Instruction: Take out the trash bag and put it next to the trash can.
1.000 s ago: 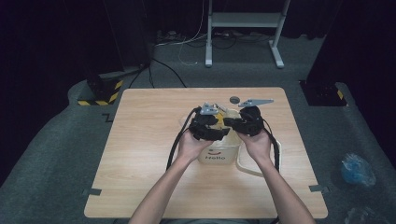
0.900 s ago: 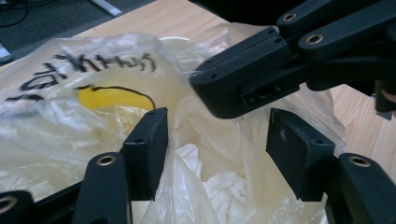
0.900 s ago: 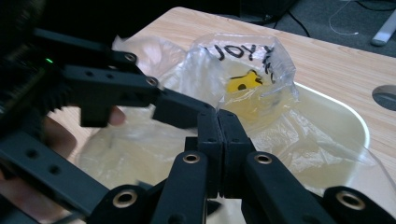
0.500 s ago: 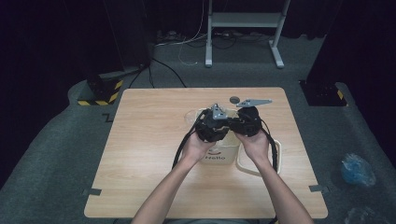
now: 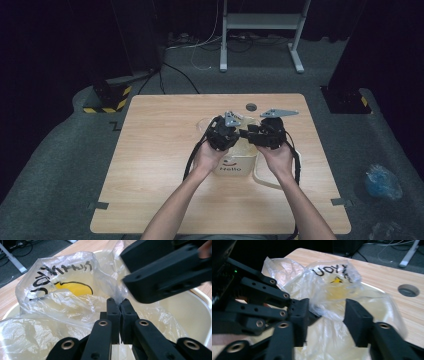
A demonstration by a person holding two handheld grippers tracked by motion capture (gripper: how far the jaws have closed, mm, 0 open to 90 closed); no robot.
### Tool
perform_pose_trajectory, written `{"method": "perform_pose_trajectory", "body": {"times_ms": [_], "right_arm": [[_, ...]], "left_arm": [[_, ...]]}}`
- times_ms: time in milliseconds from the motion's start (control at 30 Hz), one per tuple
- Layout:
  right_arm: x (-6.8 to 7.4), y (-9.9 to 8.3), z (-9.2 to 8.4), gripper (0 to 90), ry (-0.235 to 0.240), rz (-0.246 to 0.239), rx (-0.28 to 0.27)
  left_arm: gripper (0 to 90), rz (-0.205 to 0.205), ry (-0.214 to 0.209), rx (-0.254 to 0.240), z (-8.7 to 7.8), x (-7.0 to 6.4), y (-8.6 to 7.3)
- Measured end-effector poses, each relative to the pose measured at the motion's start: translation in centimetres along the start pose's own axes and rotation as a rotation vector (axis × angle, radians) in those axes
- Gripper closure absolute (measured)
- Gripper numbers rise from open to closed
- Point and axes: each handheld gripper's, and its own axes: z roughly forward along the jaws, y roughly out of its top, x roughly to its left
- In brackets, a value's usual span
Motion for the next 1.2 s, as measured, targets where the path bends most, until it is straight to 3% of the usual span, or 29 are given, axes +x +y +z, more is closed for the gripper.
{"method": "perform_pose_trajectory", "body": {"times_ms": [233, 500, 600, 867, 1200], "right_arm": [[-0.7, -1.3, -1.7, 41.7, -0.052, 0.011, -0.076], [-1.2, -3.2, -3.5, 39.2, -0.072, 0.014, -0.133], [-1.9, -4.7, -4.0, 39.3, -0.113, 0.011, -0.127], [-4.4, -8.8, -4.0, 40.3, -0.165, 0.075, -0.097], [-5.8, -13.5, -2.0, 39.9, -0.238, 0.068, 0.009]], "left_arm": [[87.6, -0.025, -0.012, -0.008, -0.2, 0.4, 0.0], [87.7, -0.035, -0.014, -0.025, -0.9, 0.6, 0.0], [87.7, -0.038, -0.016, -0.03, -1.0, 0.7, 0.0], [87.7, -0.038, -0.016, -0.037, -1.3, 0.6, 0.3], [87.8, -0.044, -0.025, -0.053, -1.8, 0.7, 0.3]]}}
